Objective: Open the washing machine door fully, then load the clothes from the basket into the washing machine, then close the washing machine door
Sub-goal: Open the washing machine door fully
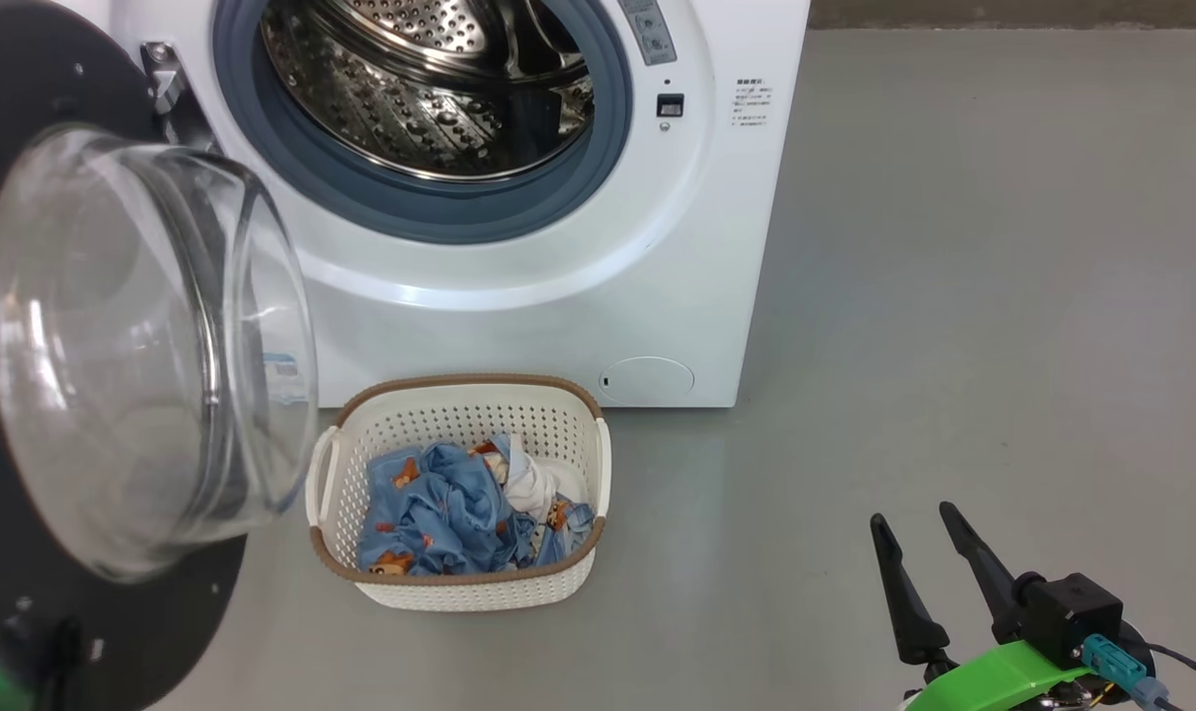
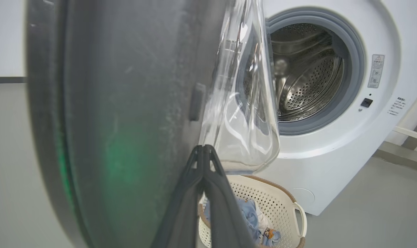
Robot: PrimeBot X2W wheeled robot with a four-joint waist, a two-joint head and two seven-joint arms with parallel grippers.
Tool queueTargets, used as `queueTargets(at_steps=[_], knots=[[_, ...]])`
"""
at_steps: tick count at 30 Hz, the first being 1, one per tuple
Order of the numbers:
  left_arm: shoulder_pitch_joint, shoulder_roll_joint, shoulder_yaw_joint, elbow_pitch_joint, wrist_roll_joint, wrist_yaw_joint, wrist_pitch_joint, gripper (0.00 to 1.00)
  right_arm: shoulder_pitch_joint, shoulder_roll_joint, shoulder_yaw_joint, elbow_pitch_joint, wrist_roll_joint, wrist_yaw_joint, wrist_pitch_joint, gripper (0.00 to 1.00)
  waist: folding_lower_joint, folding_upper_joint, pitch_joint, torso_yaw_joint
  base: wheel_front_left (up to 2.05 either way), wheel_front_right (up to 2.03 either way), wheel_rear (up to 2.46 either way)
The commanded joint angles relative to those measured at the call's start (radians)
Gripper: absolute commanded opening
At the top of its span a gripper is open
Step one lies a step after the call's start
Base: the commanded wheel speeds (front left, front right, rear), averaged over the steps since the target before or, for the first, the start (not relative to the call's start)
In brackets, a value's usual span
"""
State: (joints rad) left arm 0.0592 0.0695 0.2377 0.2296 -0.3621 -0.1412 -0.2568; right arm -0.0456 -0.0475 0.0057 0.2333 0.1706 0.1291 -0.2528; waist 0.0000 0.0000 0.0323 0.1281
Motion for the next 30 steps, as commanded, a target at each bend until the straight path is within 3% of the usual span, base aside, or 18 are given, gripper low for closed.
queueTargets(at_steps=[1, 17, 30], knots=[[-0.051, 0.034, 0.063, 0.007, -0.002, 0.014, -0.005, 0.00, -0.013, -0.003, 0.027, -0.025, 0.000, 0.002, -0.009, 1.00, 0.0000, 0.0000, 0.007, -0.002, 0.00, 0.00, 0.00], [-0.256, 0.159, 0.318, 0.259, -0.050, 0.012, -0.005, 0.00, -0.047, -0.003, 0.027, -0.035, -0.012, 0.002, -0.009, 1.00, 0.0000, 0.0000, 0.092, -0.017, 0.00, 0.00, 0.00], [-0.386, 0.278, 0.377, 0.414, -0.026, 0.011, -0.005, 0.00, -0.078, -0.003, 0.039, -0.030, -0.015, 0.002, -0.009, 1.00, 0.0000, 0.0000, 0.127, -0.020, 0.00, 0.00, 0.00]])
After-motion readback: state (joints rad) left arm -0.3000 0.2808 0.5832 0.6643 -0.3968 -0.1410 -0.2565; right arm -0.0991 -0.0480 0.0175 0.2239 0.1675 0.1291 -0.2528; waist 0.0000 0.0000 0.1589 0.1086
